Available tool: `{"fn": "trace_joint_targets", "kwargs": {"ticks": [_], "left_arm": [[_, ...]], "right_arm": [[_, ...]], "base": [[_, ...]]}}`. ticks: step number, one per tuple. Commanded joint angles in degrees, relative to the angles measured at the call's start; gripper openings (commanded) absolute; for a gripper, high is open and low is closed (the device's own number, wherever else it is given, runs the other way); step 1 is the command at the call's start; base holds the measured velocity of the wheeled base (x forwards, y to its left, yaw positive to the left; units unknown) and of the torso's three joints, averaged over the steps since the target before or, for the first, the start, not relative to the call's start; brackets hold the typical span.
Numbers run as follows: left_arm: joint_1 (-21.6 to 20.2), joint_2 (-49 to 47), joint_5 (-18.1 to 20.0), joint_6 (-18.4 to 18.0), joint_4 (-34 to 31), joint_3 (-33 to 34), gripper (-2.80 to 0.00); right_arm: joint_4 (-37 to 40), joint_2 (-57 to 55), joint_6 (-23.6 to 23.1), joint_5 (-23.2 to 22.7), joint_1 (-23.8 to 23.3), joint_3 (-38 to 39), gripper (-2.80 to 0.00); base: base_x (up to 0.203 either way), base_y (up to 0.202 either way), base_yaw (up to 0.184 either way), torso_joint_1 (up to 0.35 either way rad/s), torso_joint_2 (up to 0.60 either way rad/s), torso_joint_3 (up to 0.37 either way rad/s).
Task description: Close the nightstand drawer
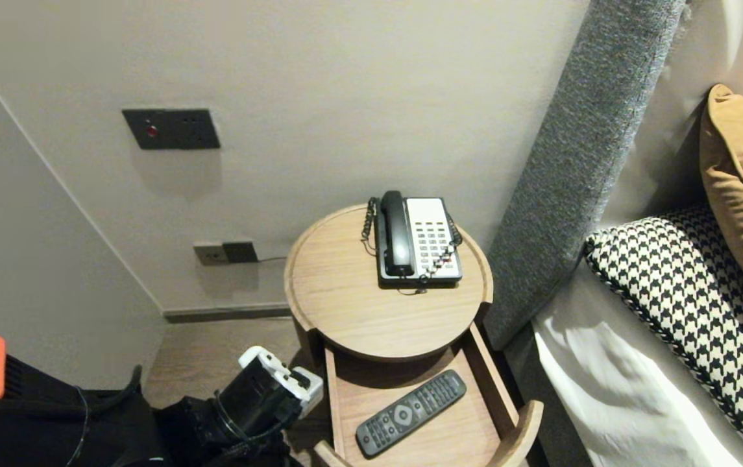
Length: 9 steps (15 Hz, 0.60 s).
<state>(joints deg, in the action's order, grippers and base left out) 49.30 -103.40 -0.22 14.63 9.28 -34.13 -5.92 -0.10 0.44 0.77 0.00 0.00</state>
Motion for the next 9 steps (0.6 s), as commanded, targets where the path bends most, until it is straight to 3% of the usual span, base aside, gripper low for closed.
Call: {"fn": "trace_joint_targets", "kwargs": {"ticks": [1,6,9], "left_arm": [[1.2,-1.5,-0.1,0.4,0.0,-1.1,-2.8],[3.3,-4.4,-0.6,1.8,3.7,-2.8,-2.8],[3.4,-5.9,-2.8,2.2,5.8,-3.0,-2.8]], "right_arm": [[-0.1,0.0,0.0,0.0,0.0,2.3,-2.8],[-0.1,0.0,0.0,0.0,0.0,2.3,-2.8],[-0.1,0.0,0.0,0.0,0.0,2.3,-2.8]], "base": [[0.0,0.0,0.0,0.0,0.0,0.0],[0.0,0.0,0.0,0.0,0.0,0.0],[0.0,0.0,0.0,0.0,0.0,0.0]]}}
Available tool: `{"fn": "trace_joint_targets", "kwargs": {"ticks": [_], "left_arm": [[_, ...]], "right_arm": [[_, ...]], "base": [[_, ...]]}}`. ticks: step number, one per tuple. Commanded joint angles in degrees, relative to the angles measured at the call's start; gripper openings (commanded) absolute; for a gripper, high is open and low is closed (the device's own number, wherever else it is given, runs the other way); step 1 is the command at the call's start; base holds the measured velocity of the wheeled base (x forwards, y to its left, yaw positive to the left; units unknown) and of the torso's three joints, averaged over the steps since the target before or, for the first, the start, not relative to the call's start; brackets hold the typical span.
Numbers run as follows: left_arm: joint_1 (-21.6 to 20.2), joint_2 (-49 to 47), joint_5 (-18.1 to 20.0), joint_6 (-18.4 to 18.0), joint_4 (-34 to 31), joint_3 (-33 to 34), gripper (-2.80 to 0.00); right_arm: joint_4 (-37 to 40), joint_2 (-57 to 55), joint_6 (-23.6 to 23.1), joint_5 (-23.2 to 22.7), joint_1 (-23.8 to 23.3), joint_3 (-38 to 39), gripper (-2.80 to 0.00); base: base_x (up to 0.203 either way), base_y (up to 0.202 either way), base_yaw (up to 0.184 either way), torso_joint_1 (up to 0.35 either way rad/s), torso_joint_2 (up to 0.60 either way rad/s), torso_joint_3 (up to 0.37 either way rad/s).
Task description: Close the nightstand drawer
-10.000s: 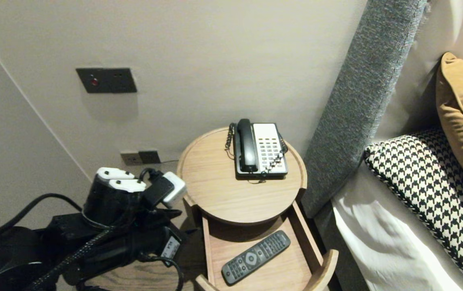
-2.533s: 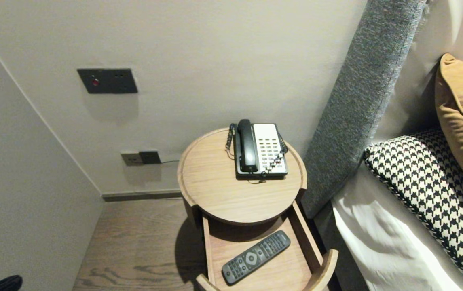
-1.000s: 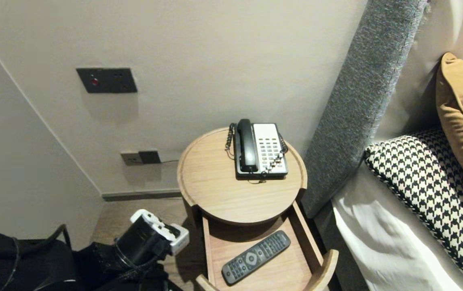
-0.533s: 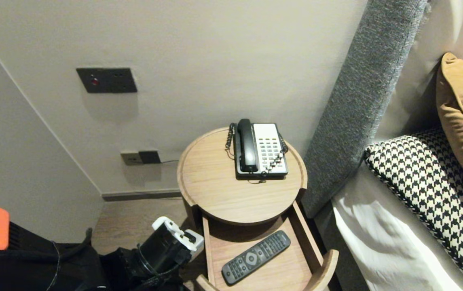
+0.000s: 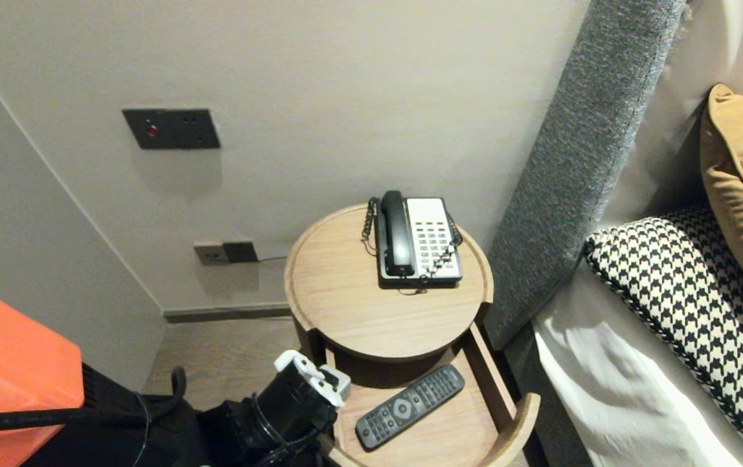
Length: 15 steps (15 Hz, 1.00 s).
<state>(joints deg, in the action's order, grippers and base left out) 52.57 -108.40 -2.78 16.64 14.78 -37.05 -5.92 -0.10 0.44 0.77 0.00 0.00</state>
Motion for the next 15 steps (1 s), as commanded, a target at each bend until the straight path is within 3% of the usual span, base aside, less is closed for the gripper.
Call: {"fn": "trace_joint_targets", "kwargs": {"ticks": [1,7,15], "left_arm": [[0.1,-1.2,-0.4,0.4,0.8,0.0,-2.8],[-0.5,-2.8,-0.6,3.7,8.3,-1.6,-2.8],[-4.1,-5.9,-3.5,4.1,18.6,-1.5,-2.8]], "right_arm": [[-0.1,0.0,0.0,0.0,0.0,2.3,-2.8],[-0.1,0.0,0.0,0.0,0.0,2.3,-2.8],[-0.1,0.0,0.0,0.0,0.0,2.3,-2.8]], "base": [[0.0,0.0,0.0,0.0,0.0,0.0],[0.0,0.0,0.0,0.0,0.0,0.0],[0.0,0.0,0.0,0.0,0.0,0.0]]}}
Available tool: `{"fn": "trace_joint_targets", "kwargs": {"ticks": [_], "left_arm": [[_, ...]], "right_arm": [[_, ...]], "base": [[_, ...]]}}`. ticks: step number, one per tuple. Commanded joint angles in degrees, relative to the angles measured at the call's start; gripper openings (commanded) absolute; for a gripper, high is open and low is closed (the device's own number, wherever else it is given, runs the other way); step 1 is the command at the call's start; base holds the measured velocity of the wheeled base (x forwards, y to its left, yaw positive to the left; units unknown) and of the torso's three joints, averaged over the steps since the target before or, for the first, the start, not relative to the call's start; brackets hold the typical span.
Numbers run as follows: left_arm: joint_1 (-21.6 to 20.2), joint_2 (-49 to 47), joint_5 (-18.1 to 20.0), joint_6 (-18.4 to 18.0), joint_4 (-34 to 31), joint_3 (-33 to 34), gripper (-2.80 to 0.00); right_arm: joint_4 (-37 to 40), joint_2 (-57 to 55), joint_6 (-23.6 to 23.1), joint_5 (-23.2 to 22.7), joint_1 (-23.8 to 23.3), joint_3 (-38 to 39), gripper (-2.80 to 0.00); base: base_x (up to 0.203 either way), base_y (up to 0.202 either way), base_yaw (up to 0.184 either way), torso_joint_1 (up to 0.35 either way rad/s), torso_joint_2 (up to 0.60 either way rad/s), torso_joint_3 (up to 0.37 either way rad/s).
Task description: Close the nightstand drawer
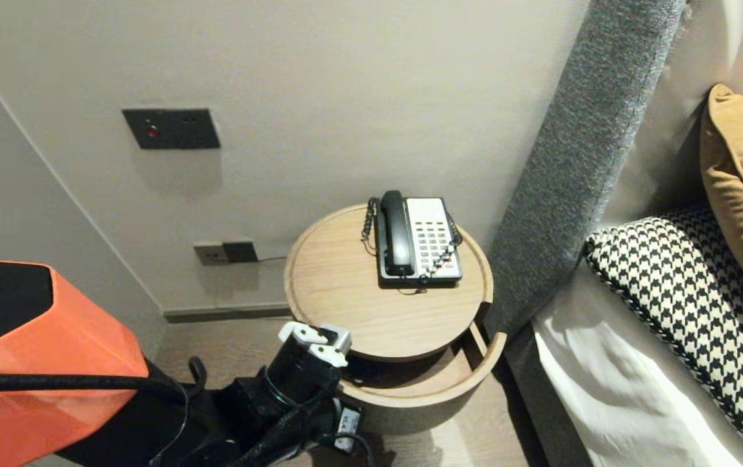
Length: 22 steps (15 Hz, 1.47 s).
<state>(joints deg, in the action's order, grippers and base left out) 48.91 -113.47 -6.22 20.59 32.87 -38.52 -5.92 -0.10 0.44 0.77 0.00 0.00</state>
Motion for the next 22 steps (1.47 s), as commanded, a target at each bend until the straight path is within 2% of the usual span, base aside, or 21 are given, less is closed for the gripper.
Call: {"fn": "trace_joint_targets", "kwargs": {"ticks": [1,7,10,19,22], "left_arm": [[-0.8,-0.9,-0.1,0.2,0.8,-0.2,-2.8],[-2.8,-0.9,-0.1,0.2,6.5,-0.3,-2.8],[-3.1,-1.6,-0.1,1.7,9.1,-0.7,-2.8],[-4.0,2.1,-0.7,3.8,10.4,-1.7,-2.8],[-3.0,4.9,0.9,3.4,6.4,-0.1,-2.8]], "right_arm": [[-0.1,0.0,0.0,0.2,0.0,2.3,-2.8],[-0.1,0.0,0.0,0.0,0.0,2.3,-2.8],[-0.1,0.0,0.0,0.0,0.0,2.3,-2.8],[-0.1,0.0,0.0,0.0,0.0,2.3,-2.8],[-0.1,0.0,0.0,0.0,0.0,2.3,-2.8]], "base": [[0.0,0.0,0.0,0.0,0.0,0.0],[0.0,0.0,0.0,0.0,0.0,0.0],[0.0,0.0,0.0,0.0,0.0,0.0],[0.0,0.0,0.0,0.0,0.0,0.0],[0.0,0.0,0.0,0.0,0.0,0.0]]}}
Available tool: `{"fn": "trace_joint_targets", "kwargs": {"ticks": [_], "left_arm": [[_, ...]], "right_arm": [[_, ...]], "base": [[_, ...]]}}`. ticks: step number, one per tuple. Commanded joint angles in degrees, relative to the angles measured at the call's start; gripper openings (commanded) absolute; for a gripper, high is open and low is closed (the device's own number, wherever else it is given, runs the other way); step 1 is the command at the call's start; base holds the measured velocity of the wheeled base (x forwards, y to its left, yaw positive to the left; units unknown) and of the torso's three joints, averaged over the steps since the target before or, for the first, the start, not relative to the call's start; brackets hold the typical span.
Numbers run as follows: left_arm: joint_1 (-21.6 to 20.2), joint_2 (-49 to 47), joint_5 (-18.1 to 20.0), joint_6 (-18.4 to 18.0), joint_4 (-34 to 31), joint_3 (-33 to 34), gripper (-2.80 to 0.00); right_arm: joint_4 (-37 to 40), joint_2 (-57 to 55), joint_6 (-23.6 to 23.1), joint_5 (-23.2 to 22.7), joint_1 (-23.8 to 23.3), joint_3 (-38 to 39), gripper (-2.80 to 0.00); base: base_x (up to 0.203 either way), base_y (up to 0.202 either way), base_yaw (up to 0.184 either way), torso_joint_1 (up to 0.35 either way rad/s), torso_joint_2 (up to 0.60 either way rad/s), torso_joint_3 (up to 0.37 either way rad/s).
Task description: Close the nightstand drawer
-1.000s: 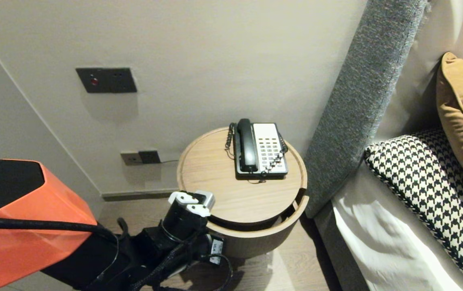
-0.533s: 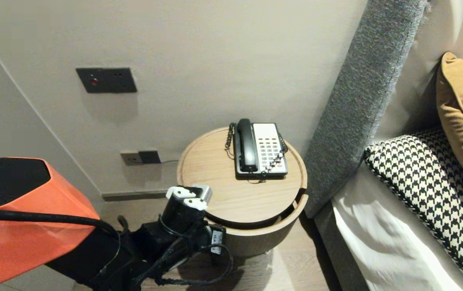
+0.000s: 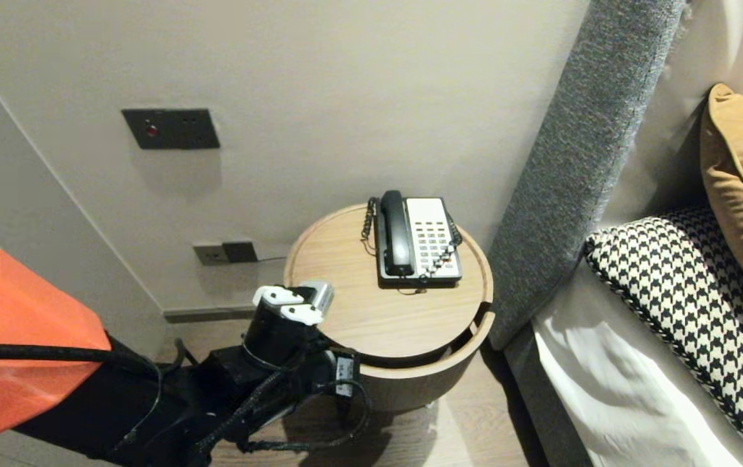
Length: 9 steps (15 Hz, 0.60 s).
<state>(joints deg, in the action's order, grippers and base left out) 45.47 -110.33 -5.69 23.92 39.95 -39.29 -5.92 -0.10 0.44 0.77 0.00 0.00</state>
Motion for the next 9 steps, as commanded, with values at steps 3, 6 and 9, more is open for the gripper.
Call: {"fn": "trace_joint_targets", "kwargs": {"ticks": [3,6,9], "left_arm": [[1.5,1.5,3.8,0.3,-5.2,2.4,-2.8],[1.9,-0.8,4.3,0.3,-5.3,1.7,-2.8],[1.9,-3.4,4.2,0.4,-4.8,0.0,-2.8]], "right_arm": [[-0.1,0.0,0.0,0.0,0.0,2.3,-2.8],[-0.1,0.0,0.0,0.0,0.0,2.3,-2.8],[-0.1,0.0,0.0,0.0,0.0,2.3,-2.8]], "base": [[0.0,0.0,0.0,0.0,0.0,0.0],[0.0,0.0,0.0,0.0,0.0,0.0],[0.0,0.0,0.0,0.0,0.0,0.0]]}}
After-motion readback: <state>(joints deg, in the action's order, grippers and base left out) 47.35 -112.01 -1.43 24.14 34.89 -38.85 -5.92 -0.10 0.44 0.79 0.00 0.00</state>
